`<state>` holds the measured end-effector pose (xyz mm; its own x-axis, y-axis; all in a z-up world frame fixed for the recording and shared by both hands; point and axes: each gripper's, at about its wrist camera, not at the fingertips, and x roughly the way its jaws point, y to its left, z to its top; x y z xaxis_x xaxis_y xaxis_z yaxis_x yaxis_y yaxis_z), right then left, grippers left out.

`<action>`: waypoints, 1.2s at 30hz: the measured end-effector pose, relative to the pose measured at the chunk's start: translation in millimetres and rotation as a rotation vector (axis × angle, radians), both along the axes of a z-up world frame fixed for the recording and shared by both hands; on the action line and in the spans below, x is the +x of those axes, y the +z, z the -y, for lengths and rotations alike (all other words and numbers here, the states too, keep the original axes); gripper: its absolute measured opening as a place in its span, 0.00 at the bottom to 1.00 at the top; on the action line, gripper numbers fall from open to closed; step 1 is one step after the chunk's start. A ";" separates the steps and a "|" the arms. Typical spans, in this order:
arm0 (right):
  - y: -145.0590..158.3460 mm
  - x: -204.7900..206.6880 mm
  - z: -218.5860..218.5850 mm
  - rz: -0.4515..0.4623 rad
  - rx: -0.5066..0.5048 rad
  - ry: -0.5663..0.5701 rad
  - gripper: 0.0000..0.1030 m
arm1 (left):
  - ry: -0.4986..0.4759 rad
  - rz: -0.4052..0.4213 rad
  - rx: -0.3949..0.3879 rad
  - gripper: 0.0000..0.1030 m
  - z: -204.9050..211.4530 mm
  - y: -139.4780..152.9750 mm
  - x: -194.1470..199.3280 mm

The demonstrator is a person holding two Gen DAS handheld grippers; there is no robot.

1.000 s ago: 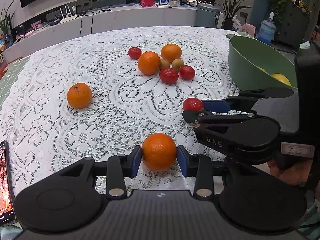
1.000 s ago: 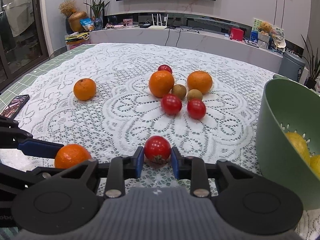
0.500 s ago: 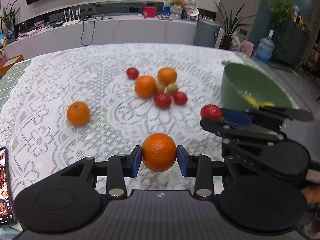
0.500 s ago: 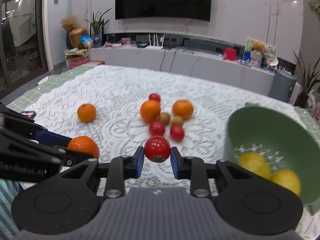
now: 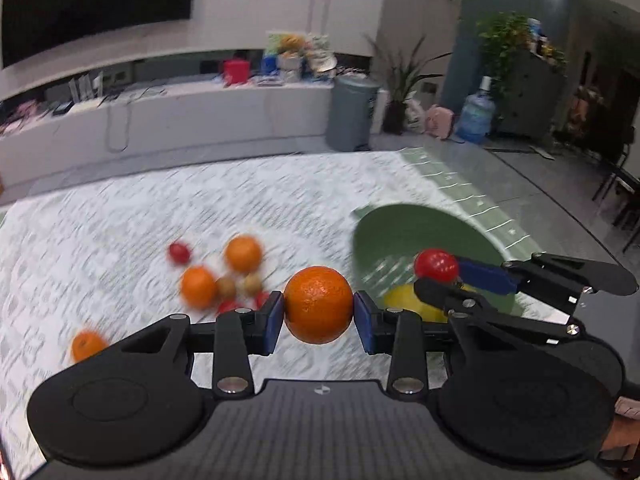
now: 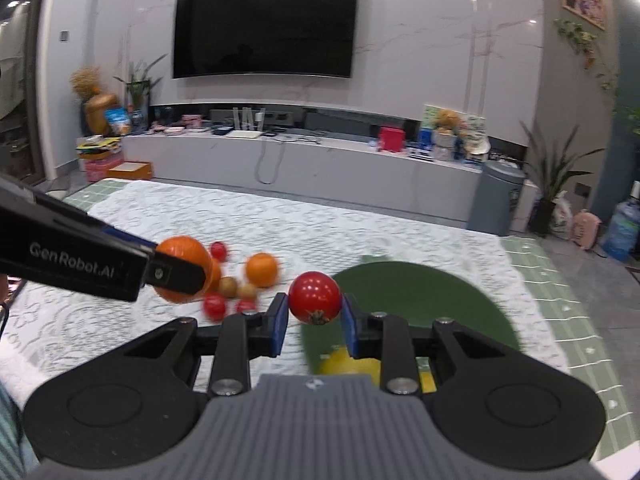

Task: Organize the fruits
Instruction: 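Carry the orange and tomato over the colander and release both inside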

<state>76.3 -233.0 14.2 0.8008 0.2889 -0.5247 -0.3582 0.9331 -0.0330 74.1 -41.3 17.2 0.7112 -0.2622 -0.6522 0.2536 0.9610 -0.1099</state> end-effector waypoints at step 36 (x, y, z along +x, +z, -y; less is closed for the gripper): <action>-62.2 125.7 61.5 -0.386 -0.201 -0.013 0.24 | -0.186 -0.230 0.178 0.41 117.8 -64.1 129.4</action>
